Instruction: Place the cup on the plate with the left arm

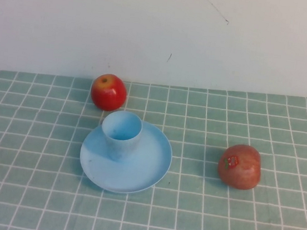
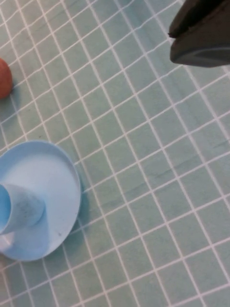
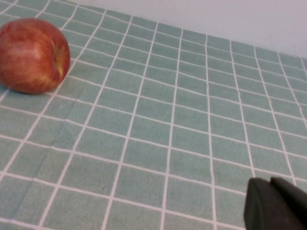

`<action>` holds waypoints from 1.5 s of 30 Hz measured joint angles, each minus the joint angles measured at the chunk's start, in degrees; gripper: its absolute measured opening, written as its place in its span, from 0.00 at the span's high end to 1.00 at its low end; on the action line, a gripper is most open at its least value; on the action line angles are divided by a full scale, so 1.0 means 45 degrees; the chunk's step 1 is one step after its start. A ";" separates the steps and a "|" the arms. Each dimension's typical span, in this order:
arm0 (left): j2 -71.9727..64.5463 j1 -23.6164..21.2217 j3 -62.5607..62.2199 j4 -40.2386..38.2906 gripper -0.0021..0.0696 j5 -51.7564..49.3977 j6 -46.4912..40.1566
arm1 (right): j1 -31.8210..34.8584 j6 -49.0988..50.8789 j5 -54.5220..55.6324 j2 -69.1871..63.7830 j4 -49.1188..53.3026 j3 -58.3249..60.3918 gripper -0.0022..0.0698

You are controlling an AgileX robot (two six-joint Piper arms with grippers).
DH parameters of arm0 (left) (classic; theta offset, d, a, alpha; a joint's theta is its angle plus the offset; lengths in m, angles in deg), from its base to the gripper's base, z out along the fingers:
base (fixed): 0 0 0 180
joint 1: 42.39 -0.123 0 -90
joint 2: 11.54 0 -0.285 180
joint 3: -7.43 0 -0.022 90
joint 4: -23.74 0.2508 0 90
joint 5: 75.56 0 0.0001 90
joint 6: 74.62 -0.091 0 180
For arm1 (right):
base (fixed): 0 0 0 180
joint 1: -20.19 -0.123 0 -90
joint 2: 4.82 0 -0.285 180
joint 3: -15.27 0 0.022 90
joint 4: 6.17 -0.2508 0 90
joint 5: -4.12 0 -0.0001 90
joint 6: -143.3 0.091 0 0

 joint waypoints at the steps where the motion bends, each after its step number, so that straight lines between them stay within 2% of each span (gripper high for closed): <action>1: 0.0135 -0.0122 0.0149 0.0157 0.97 0.0279 0.0000 | 0.0000 0.0000 0.0000 0.0000 0.0000 0.0000 0.97; 3: 0.0583 -0.0608 0.0579 0.0298 0.97 0.1144 -0.0026 | 0.0000 0.0000 0.0000 0.0000 0.0000 0.0000 0.97; 12: 0.5040 -0.4449 0.4926 0.0903 0.97 0.6795 -0.0428 | 0.0000 0.0000 0.0000 0.0000 0.0000 0.0000 0.97; 18: 0.7554 -0.5746 0.8845 0.0623 0.97 1.0670 -0.0445 | 0.0000 0.0000 0.0000 0.0000 0.0000 0.0000 0.97; 23: 0.7785 -0.5945 1.1763 -0.0794 0.97 1.2405 -0.0445 | 0.0000 0.0000 0.0000 0.0000 0.0000 0.0000 0.97; 27: 0.7785 -0.5945 1.2294 -0.0843 0.97 1.0937 -0.0445 | 0.0000 0.0000 0.0000 0.0000 0.0000 0.0000 0.97; 30: 0.7810 -0.5914 1.2294 -0.0935 0.97 1.0770 -0.0505 | 0.0000 0.0000 0.0000 0.0000 0.0000 0.0000 0.97; 39: 0.7810 -0.4353 1.2294 -0.0965 0.97 1.0750 -0.0575 | 0.0000 0.0000 0.0000 0.0000 0.0000 0.0000 0.97; 45: 0.7810 -0.4092 1.2294 -0.1042 0.97 1.0750 -0.0575 | 0.0000 0.0000 0.0000 0.0000 0.0000 0.0000 0.97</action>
